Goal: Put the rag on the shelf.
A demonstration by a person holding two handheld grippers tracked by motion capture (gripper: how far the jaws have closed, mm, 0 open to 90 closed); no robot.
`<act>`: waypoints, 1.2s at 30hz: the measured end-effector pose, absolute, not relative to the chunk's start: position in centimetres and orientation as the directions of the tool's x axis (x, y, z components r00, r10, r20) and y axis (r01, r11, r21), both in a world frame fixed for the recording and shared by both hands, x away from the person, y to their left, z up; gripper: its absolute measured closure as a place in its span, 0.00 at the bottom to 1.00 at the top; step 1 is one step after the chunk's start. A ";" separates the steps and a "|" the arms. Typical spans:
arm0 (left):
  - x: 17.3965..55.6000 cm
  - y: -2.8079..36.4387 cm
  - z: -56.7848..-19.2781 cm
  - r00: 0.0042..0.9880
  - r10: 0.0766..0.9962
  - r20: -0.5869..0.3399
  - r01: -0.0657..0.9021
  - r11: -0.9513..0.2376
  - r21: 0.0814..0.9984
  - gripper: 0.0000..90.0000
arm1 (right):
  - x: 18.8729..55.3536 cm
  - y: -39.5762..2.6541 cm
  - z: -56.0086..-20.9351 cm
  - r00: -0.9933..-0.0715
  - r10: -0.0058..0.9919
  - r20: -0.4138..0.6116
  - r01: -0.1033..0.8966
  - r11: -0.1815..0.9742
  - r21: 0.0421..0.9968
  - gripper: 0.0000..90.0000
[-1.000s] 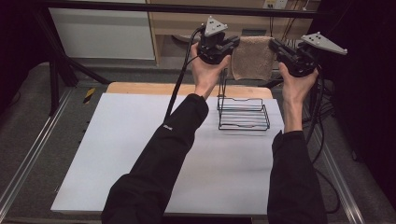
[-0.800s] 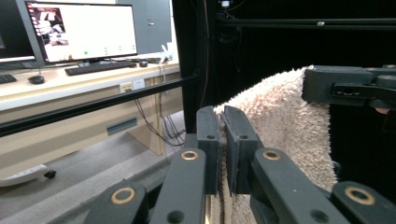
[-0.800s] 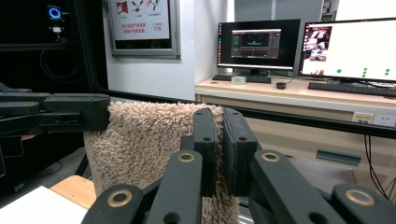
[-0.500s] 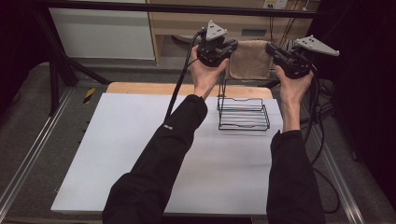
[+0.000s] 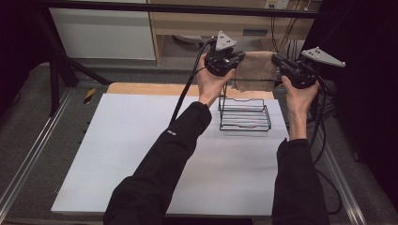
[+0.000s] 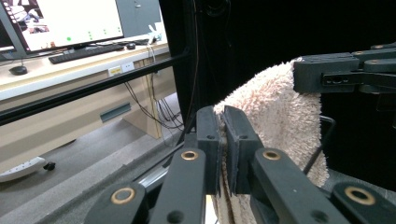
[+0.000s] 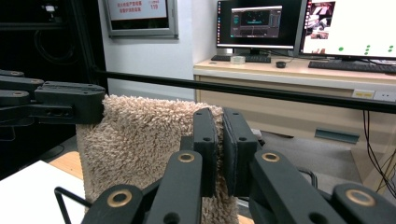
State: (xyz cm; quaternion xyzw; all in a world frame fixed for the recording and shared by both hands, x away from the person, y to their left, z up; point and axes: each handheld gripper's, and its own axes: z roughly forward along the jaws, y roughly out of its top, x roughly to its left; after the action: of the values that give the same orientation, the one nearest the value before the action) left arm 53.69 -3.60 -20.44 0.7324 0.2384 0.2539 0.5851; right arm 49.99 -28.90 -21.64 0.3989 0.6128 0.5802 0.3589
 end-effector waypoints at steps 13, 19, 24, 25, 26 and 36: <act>52.1 -3.3 -21.0 0.789 0.606 0.100 0.045 -0.218 0.975 0.95 | 48.6 -29.4 -22.6 -0.445 0.895 0.040 0.085 -0.002 0.996 0.94; 51.4 -3.1 -21.5 0.803 0.588 0.097 0.051 -0.229 0.972 0.94 | 47.8 -29.4 -22.5 -0.450 0.892 0.031 0.106 0.018 0.994 0.93; 51.1 -3.0 -21.9 0.807 0.582 0.097 0.065 -0.251 0.966 0.94 | 47.2 -29.4 -22.7 -0.459 0.888 0.027 0.141 0.043 0.989 0.93; 51.0 -3.0 -22.0 0.809 0.580 0.096 0.068 -0.255 0.965 0.94 | 47.1 -29.4 -22.8 -0.460 0.888 0.022 0.140 0.048 0.989 0.93; 50.9 -3.1 -22.1 0.809 0.579 0.099 0.069 -0.261 0.963 0.94 | 47.0 -29.4 -22.9 -0.462 0.887 0.022 0.143 0.050 0.988 0.93; 50.1 -3.0 -23.1 0.822 0.564 0.075 0.109 -0.285 0.952 0.91 | 46.3 -29.5 -23.7 -0.484 0.875 0.014 0.173 0.080 0.982 0.92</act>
State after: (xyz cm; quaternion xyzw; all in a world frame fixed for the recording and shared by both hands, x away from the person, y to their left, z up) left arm 50.12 -2.95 -23.06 0.7751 0.2173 0.2043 0.5569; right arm 46.27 -29.53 -23.67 0.3955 0.6624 0.5509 0.3184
